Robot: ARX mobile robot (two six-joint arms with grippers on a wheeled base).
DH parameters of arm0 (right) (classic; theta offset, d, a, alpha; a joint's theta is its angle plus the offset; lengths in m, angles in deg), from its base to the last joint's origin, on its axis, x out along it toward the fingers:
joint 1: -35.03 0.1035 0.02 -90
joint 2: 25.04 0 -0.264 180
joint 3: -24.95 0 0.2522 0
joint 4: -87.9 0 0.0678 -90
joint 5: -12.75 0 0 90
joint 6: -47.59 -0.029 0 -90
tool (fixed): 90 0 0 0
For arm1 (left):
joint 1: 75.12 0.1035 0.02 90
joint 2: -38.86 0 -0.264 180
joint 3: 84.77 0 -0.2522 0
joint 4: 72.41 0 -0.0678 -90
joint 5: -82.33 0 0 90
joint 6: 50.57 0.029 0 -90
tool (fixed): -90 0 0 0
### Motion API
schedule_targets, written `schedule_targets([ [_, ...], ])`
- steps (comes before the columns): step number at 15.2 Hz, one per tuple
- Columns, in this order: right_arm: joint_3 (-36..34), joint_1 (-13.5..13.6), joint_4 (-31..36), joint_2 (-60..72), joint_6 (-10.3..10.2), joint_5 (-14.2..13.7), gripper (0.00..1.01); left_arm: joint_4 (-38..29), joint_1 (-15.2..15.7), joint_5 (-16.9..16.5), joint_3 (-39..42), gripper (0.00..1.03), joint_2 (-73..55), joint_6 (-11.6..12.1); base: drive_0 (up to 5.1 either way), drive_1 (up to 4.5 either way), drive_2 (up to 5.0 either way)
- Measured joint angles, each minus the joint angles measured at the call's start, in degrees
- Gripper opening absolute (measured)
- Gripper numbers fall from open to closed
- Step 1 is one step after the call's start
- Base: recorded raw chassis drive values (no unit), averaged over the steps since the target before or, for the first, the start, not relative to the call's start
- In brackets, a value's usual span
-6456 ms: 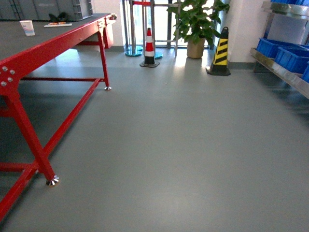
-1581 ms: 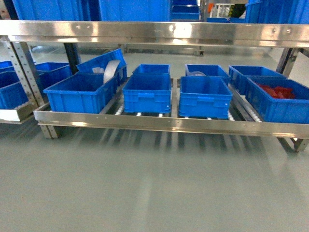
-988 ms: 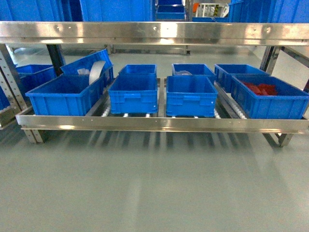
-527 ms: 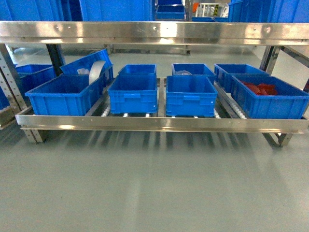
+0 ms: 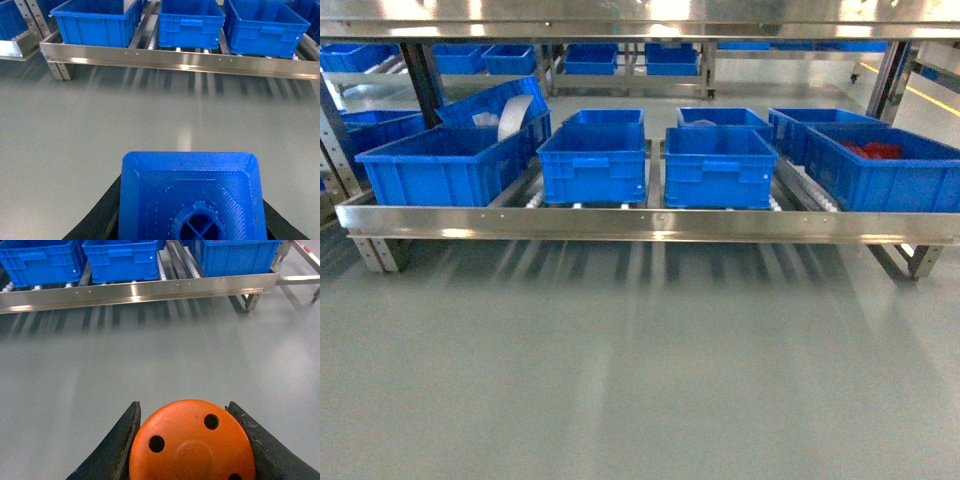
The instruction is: Sort blue parts and orange caps into right shelf containers
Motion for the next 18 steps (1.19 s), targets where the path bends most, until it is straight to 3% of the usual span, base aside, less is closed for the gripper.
schedule_targets([
  [18, -0.1, 0.0, 0.0, 0.0, 0.0, 0.0, 0.43, 0.2, 0.0, 0.0, 0.1, 0.44, 0.0, 0.0, 0.0, 0.00, 0.0],
])
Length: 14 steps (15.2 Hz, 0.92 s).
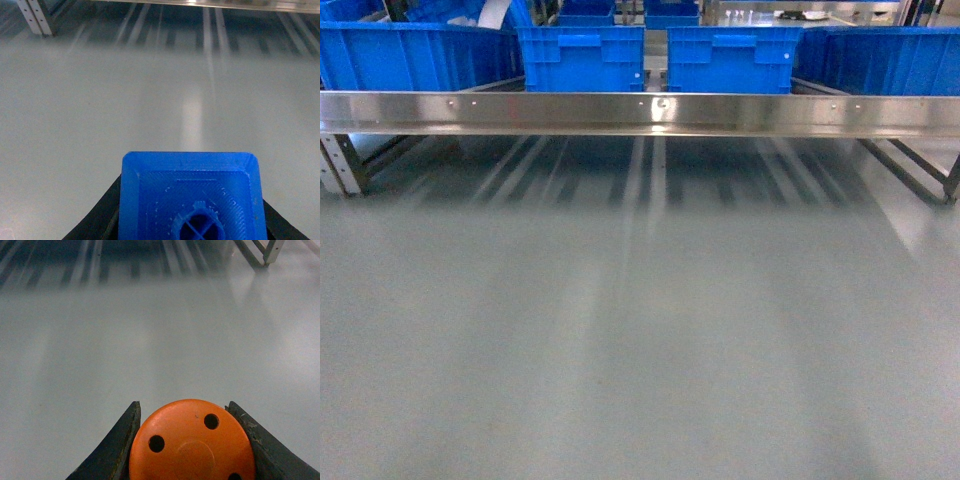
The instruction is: Sort blue parts and orange caps into right shelf containers
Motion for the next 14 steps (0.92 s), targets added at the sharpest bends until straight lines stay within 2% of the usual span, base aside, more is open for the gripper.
schedule_targets([
  [4, 0.0, 0.0, 0.0, 0.0, 0.0, 0.0, 0.43, -0.1, 0.0, 0.0, 0.0, 0.44, 0.0, 0.0, 0.0, 0.00, 0.0],
  [14, 0.0, 0.0, 0.0, -0.2, 0.0, 0.0, 0.43, -0.2, 0.1, 0.0, 0.0, 0.44, 0.1, 0.0, 0.0, 4.06, -4.0],
])
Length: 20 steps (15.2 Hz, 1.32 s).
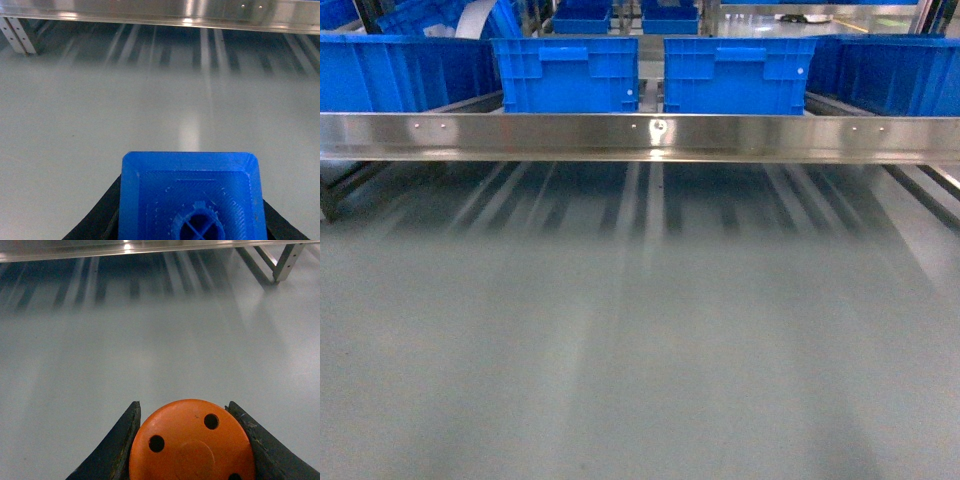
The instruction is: Sort blue parts and orange caps into right shelf containers
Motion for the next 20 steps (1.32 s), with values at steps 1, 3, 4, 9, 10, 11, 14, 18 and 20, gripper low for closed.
schedule_targets([
  [1, 0.0, 0.0, 0.0, 0.0, 0.0, 0.0, 0.43, 0.1, 0.0, 0.0, 0.0, 0.44, 0.0, 0.0, 0.0, 4.06, -4.0],
  [3, 0.0, 0.0, -0.2, 0.0, 0.0, 0.0, 0.43, 0.1, 0.0, 0.0, 0.0, 0.44, 0.0, 0.0, 0.0, 4.06, -4.0],
  [4, 0.0, 0.0, 0.1, 0.0, 0.0, 0.0, 0.43, 0.0, 0.0, 0.0, 0.0, 0.44, 0.0, 0.0, 0.0, 4.06, -4.0],
  [9, 0.0, 0.0, 0.0, 0.0, 0.0, 0.0, 0.43, 0.1, 0.0, 0.0, 0.0, 0.44, 0.0, 0.0, 0.0, 4.10, -4.0],
  [10, 0.0, 0.0, 0.1, 0.0, 0.0, 0.0, 0.43, 0.0, 0.0, 0.0, 0.0, 0.44, 0.0, 0.0, 0.0, 4.10, -4.0],
  [11, 0.0, 0.0, 0.0, 0.0, 0.0, 0.0, 0.43, 0.1, 0.0, 0.0, 0.0, 0.44, 0.0, 0.0, 0.0, 4.10, -4.0],
  [14, 0.0, 0.0, 0.0, 0.0, 0.0, 0.0, 0.43, 0.1, 0.0, 0.0, 0.0, 0.44, -0.1, 0.0, 0.1, 4.25, -4.0],
  [18, 0.0, 0.0, 0.1, 0.0, 0.0, 0.0, 0.43, 0.0, 0.0, 0.0, 0.0, 0.44, -0.1, 0.0, 0.1, 4.27, -4.0],
  [20, 0.0, 0.0, 0.1, 0.0, 0.0, 0.0, 0.43, 0.1, 0.0, 0.0, 0.0, 0.44, -0.2, 0.0, 0.2, 4.34, -4.0],
])
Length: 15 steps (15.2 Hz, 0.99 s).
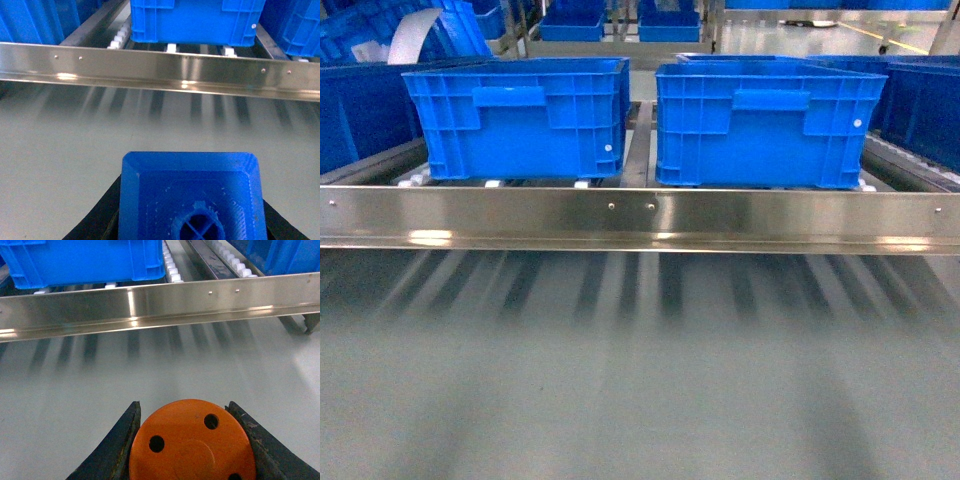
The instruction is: Sort blue parts and orange caps into right shelf containers
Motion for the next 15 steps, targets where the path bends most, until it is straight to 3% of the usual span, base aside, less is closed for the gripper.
schedule_targets([
  [15, 0.0, 0.0, 0.0, 0.0, 0.0, 0.0, 0.43, -0.1, 0.0, 0.0, 0.0, 0.44, 0.0, 0.0, 0.0, 4.25, -4.2],
])
